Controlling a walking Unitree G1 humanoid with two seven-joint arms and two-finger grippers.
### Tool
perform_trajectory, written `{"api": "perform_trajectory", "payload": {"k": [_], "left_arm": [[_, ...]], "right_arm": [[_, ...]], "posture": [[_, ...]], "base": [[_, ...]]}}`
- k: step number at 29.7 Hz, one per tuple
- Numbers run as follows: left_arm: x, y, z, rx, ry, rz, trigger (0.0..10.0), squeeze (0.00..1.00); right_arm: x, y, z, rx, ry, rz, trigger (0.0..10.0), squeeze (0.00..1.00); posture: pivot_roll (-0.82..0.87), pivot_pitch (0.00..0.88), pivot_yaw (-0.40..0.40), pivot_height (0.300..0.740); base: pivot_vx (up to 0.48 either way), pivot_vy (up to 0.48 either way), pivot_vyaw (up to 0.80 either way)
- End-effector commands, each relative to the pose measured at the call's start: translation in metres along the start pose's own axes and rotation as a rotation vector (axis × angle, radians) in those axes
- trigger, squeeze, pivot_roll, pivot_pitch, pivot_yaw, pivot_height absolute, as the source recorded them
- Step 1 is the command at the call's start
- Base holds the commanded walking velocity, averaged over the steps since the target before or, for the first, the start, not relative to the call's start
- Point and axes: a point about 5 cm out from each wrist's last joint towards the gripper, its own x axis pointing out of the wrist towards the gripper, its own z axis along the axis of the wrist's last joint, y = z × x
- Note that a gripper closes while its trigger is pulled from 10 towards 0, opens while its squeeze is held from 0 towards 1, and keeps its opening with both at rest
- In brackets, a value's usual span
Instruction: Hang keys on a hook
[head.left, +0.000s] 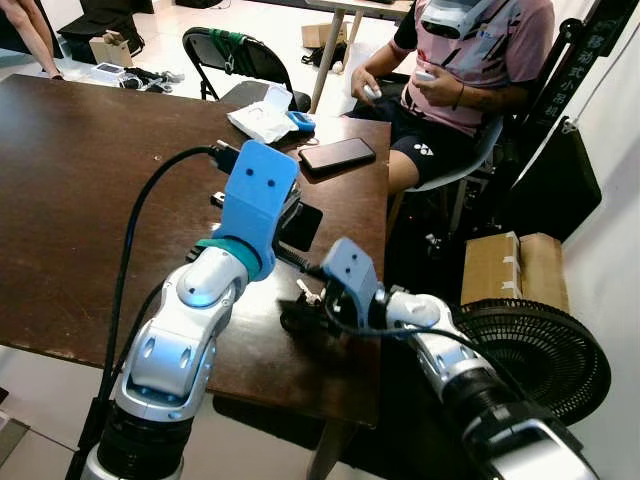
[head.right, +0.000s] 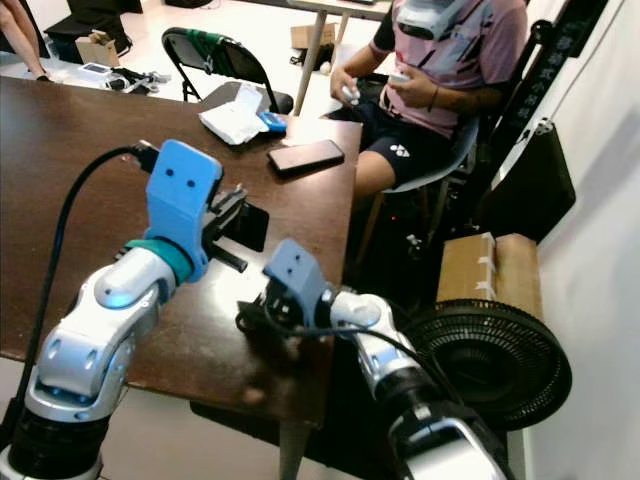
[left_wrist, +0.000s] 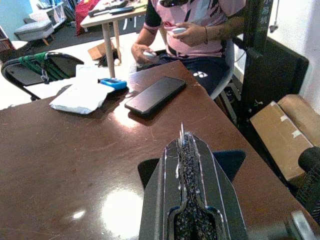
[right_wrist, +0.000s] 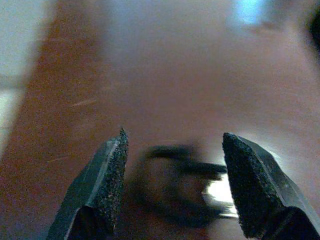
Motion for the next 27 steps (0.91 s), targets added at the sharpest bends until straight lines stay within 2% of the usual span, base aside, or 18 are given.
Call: {"api": "perform_trajectory", "payload": {"k": [1, 3, 6, 8, 13, 15, 18, 24, 27], "left_arm": [[-0.003, -0.003, 0.001, -0.008, -0.003, -0.008, 10.0, 0.00], [-0.003, -0.003, 0.001, -0.008, -0.002, -0.008, 10.0, 0.00], [-0.003, -0.003, 0.002, -0.010, 0.001, -0.006, 10.0, 0.00], [-0.003, -0.003, 0.002, -0.010, 0.001, -0.006, 10.0, 0.00], [-0.003, -0.004, 0.002, -0.009, 0.003, -0.010, 10.0, 0.00], [-0.002, -0.004, 0.001, -0.010, 0.004, -0.013, 10.0, 0.00], [-0.001, -0.005, 0.001, -0.011, 0.004, -0.017, 10.0, 0.00], [0.001, -0.005, 0.002, -0.008, 0.003, -0.018, 10.0, 0.00], [0.000, -0.003, 0.001, -0.006, 0.007, -0.009, 10.0, 0.00]], "right_arm": [[0.000, 0.007, 0.003, -0.013, -0.032, 0.069, 10.0, 0.00], [-0.001, 0.008, 0.004, -0.015, -0.046, 0.092, 10.0, 0.00], [-0.012, 0.012, 0.010, -0.049, -0.075, 0.122, 10.0, 0.00], [-0.012, 0.012, 0.010, -0.049, -0.075, 0.122, 10.0, 0.00], [-0.028, 0.018, 0.008, -0.065, -0.068, 0.140, 10.0, 0.00], [-0.039, 0.014, 0.001, -0.077, -0.034, 0.067, 10.0, 0.00], [-0.045, 0.010, -0.006, -0.067, -0.010, 0.016, 10.0, 0.00], [-0.041, 0.004, -0.016, -0.052, 0.042, -0.033, 10.0, 0.00], [-0.037, -0.006, -0.015, -0.067, 0.059, -0.108, 10.0, 0.00]], "posture": [[0.12, 0.169, 0.064, 0.740], [0.12, 0.169, 0.064, 0.740], [0.11, 0.164, 0.062, 0.740], [0.11, 0.164, 0.062, 0.740], [0.11, 0.162, 0.061, 0.740], [0.10, 0.153, 0.063, 0.740], [0.10, 0.153, 0.063, 0.740], [0.10, 0.146, 0.064, 0.740], [0.11, 0.147, 0.062, 0.740]], "base": [[0.000, 0.000, 0.00], [0.000, 0.000, 0.00], [0.000, 0.000, 0.00], [0.000, 0.000, 0.00], [0.000, 0.000, 0.00], [0.000, 0.000, 0.00], [0.000, 0.000, 0.00], [0.000, 0.000, 0.00], [0.000, 0.000, 0.00]]}}
